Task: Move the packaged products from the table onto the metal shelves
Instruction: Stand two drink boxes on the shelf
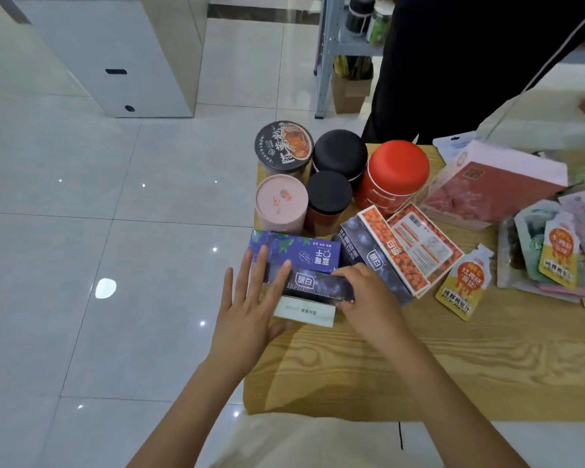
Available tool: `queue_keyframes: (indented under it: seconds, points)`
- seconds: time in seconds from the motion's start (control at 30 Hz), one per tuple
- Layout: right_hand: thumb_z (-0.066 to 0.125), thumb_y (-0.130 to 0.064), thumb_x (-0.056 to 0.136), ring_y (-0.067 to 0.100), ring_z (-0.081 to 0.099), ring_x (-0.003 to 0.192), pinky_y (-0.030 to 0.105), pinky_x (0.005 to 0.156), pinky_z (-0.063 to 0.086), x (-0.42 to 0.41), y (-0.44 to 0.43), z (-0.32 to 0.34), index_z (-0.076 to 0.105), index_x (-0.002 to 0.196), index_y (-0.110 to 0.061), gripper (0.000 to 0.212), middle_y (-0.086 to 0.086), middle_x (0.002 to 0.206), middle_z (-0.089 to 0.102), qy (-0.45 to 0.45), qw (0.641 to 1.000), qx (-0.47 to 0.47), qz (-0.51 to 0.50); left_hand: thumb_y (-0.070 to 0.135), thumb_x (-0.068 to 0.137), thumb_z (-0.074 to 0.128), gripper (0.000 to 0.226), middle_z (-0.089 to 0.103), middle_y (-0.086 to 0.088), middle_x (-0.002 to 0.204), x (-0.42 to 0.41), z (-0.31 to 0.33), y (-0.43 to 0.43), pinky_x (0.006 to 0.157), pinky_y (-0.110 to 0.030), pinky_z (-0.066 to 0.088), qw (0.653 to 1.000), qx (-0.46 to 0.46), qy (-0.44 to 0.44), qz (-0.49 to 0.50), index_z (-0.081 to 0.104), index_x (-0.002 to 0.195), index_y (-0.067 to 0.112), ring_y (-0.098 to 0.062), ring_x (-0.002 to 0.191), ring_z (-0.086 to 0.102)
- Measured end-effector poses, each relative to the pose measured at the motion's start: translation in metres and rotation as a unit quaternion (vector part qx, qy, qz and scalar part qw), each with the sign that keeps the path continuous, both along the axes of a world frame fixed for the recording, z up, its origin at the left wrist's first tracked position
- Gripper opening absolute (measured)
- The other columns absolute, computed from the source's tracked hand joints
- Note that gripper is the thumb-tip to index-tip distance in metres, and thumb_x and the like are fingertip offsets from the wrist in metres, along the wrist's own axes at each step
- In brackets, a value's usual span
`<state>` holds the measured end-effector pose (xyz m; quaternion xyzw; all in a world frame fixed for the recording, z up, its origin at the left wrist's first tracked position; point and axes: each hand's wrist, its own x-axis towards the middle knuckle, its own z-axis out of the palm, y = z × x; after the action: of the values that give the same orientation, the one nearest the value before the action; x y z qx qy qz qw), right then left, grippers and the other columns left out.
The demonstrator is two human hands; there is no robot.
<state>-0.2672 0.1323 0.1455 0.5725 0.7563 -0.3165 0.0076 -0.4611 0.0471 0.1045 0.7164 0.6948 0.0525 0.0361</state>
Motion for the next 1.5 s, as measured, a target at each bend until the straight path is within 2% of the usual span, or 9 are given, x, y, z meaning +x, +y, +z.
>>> queue_keyframes:
  seconds: [0.4, 0.6, 0.73, 0.83, 0.9, 1.03, 1.17, 1.33, 1.5]
  points:
    - [0.055, -0.042, 0.092, 0.023, 0.045, 0.115, 0.035, 0.094, 0.039, -0.005, -0.015, -0.009, 0.044, 0.131, -0.018, 0.048, 0.000, 0.124, 0.050, -0.089, 0.992, 0.087, 0.013, 0.038, 0.080, 0.067, 0.070, 0.024, -0.018, 0.155, 0.007, -0.003, -0.026, 0.114, -0.052, 0.018, 0.997, 0.070, -0.017, -0.040, 0.039, 0.144, 0.028, -0.036, 0.144, 0.020]
    - [0.051, -0.043, 0.094, 0.020, 0.042, 0.118, 0.031, 0.095, 0.034, 0.022, -0.021, -0.006, 0.040, 0.129, -0.015, 0.045, 0.001, 0.124, 0.048, -0.095, 0.990, 0.092, 0.041, 0.033, 0.052, 0.089, 0.062, 0.058, -0.009, 0.109, 0.031, -0.007, -0.039, 0.098, -0.040, 0.032, 0.996, 0.050, -0.007, -0.071, 0.051, 0.097, 0.013, -0.028, 0.099, 0.050]
    - [0.050, -0.034, 0.096, 0.018, 0.042, 0.121, 0.030, 0.099, 0.035, 0.052, -0.024, 0.004, 0.037, 0.129, -0.015, 0.040, 0.001, 0.130, 0.046, -0.094, 0.990, 0.073, 0.080, 0.032, 0.054, 0.088, 0.055, 0.057, 0.002, 0.079, 0.052, -0.003, -0.043, 0.078, -0.031, 0.035, 0.996, 0.037, 0.021, -0.083, 0.051, 0.090, 0.016, -0.021, 0.071, 0.055]
    - [0.045, -0.011, 0.094, 0.025, 0.040, 0.129, 0.037, 0.109, 0.031, 0.057, -0.029, -0.007, 0.027, 0.144, -0.012, 0.053, 0.008, 0.142, 0.039, -0.122, 0.972, 0.122, 0.157, 0.032, 0.058, 0.087, 0.056, 0.055, 0.005, 0.076, 0.075, 0.001, -0.055, 0.061, -0.029, 0.038, 0.999, 0.025, 0.029, -0.001, 0.052, 0.099, 0.018, -0.019, 0.065, 0.053]
    - [0.056, -0.007, 0.080, 0.031, 0.053, 0.113, 0.043, 0.101, 0.041, 0.054, -0.035, -0.021, 0.039, 0.138, -0.005, 0.060, 0.015, 0.125, 0.054, -0.105, 0.960, 0.194, 0.173, 0.022, 0.057, 0.086, 0.054, 0.054, 0.005, 0.078, 0.096, 0.000, -0.072, 0.056, -0.029, 0.040, 0.998, 0.018, 0.027, 0.059, 0.052, 0.099, 0.018, -0.019, 0.066, 0.054]
    - [0.073, -0.039, 0.068, 0.030, 0.058, 0.088, 0.042, 0.083, 0.046, 0.058, -0.040, -0.039, 0.058, 0.112, -0.004, 0.058, 0.011, 0.096, 0.061, -0.058, 0.948, 0.245, 0.194, 0.008, 0.059, 0.077, 0.046, 0.052, 0.002, 0.084, 0.147, -0.001, -0.099, 0.064, -0.034, 0.043, 0.979, 0.007, 0.012, 0.203, 0.054, 0.098, 0.016, -0.023, 0.070, 0.053]
    - [0.078, -0.056, 0.063, 0.026, 0.057, 0.074, 0.036, 0.068, 0.035, 0.054, -0.038, -0.031, 0.064, 0.087, -0.010, 0.053, 0.008, 0.080, 0.060, -0.115, 0.931, 0.250, 0.241, 0.007, 0.067, 0.073, 0.050, 0.054, -0.004, 0.094, 0.176, 0.007, -0.115, 0.072, -0.038, 0.044, 0.956, -0.022, -0.019, 0.291, 0.048, 0.109, 0.017, -0.028, 0.083, 0.055]
    - [0.042, -0.035, 0.099, 0.028, 0.046, 0.116, 0.041, 0.100, 0.031, 0.058, -0.044, -0.036, 0.043, 0.127, -0.010, 0.038, 0.010, 0.126, 0.051, -0.112, 0.914, 0.239, 0.309, 0.016, 0.093, 0.047, 0.047, 0.051, -0.005, 0.121, 0.178, 0.030, -0.172, 0.089, -0.036, 0.039, 0.887, -0.030, -0.128, 0.443, 0.036, 0.139, 0.017, -0.025, 0.107, 0.049]
    - [0.041, -0.041, 0.098, 0.033, 0.049, 0.112, 0.049, 0.095, 0.033, 0.038, -0.071, -0.036, 0.052, 0.121, -0.006, 0.044, 0.015, 0.119, 0.056, -0.101, 0.903, 0.273, 0.315, 0.018, 0.096, 0.047, 0.041, 0.053, -0.006, 0.119, 0.181, 0.054, -0.250, 0.091, -0.044, 0.045, 0.788, 0.057, -0.218, 0.573, 0.040, 0.136, 0.015, -0.026, 0.106, 0.053]
